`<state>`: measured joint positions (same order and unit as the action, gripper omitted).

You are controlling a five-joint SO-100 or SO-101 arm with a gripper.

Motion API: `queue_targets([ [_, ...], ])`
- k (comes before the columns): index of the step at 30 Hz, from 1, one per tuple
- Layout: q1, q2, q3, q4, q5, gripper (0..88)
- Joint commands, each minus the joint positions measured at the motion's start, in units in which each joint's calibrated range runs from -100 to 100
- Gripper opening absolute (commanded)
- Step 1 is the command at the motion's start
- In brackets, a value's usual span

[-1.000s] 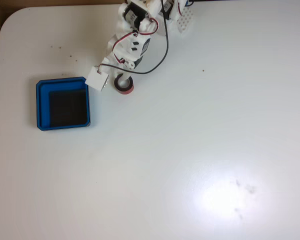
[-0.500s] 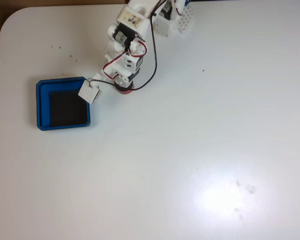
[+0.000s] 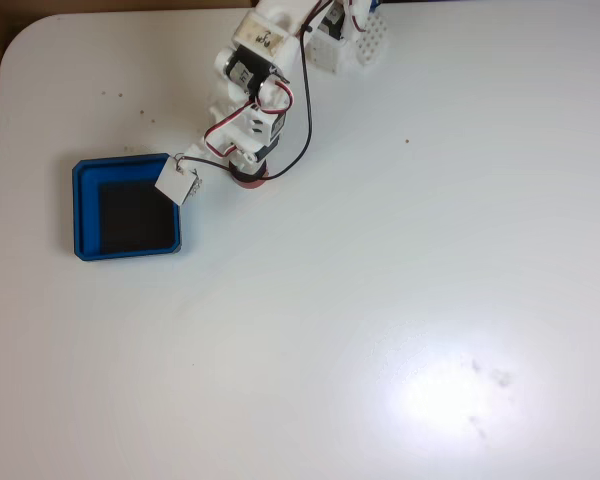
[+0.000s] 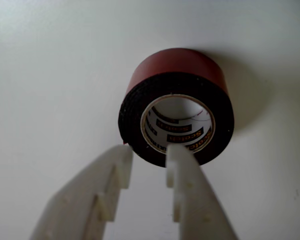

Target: Pick the red roll and drop it in the blue box

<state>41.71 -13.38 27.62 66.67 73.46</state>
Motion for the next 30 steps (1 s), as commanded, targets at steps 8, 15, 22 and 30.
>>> queue_targets([
  [8,0.3,0.1,-3.3,0.8,0.0,23.6],
  [15,0.3,3.2,-3.4,0.6,-1.0,25.5],
  [22,0.3,4.5,-3.5,0.2,-6.2,25.5],
  [30,0.3,8.0,-3.7,-0.2,-6.4,25.5],
])
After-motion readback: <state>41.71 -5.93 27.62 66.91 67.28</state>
